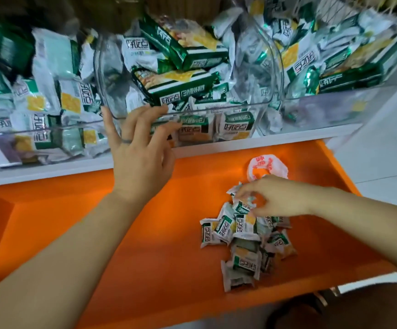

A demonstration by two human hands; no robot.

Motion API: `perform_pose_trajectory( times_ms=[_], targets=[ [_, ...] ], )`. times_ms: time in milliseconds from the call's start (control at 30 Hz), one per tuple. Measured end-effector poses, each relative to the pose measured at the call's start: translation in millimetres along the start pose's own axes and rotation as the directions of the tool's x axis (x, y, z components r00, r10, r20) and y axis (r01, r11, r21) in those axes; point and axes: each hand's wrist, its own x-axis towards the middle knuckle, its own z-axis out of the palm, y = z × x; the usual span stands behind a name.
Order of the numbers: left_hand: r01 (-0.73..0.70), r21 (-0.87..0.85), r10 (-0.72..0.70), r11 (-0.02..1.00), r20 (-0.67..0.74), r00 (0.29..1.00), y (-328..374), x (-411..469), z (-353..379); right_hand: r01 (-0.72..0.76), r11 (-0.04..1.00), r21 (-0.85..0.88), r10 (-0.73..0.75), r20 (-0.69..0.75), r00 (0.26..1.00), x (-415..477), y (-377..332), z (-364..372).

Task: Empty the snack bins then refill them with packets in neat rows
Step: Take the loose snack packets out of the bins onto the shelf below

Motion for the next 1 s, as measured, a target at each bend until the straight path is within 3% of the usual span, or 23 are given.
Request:
perform_pose_trajectory(
  times_ms=[133, 300, 367, 567, 733, 867, 1000],
  targets=[
    [0.009, -0.041, -0.006, 0.999, 0.077, 0.997, -1.8, 7.9, -17.5, 0.128, 0.983, 0.129, -0.079, -0.335, 0.939, -30.8, -50.0, -60.4],
    [0.087, -0.094, -0.071, 0.992, 0.159, 0.985, -4.1, 23.0, -39.9, 0.247, 0.962, 0.114, -0.107, -0.675, 0.730, -29.1, -82.8, -120.8],
    [0.101, -0.103, -0.077, 0.990, 0.210, 0.975, -6.0, 29.2, -45.3, 0.192, 0.979, 0.068, -0.086, -0.716, 0.693, -12.6, -89.4, -140.7],
    [0.195, -0.227, -0.098, 0.954, 0.382, 0.919, -18.7, 44.6, -63.6, -0.074, 0.997, -0.027, 0.030, -0.737, 0.675, 52.8, -99.1, -174.6],
    [0.235, -0.372, -0.096, 0.898, 0.355, 0.930, -36.0, 51.9, -70.9, -0.230, 0.963, -0.137, 0.028, -0.801, 0.597, 80.9, -116.7, -179.9],
    [0.316, -0.483, -0.173, 0.817, 0.316, 0.933, -45.8, 60.3, -77.5, -0.184, 0.983, -0.020, 0.073, -0.873, 0.482, 84.9, -118.2, -180.4],
    [0.475, -0.532, -0.317, 0.701, 0.363, 0.876, -45.2, 75.8, -88.1, 0.013, 0.984, 0.178, 0.156, -0.891, 0.426, 71.2, -112.0, -182.9]
  ],
)
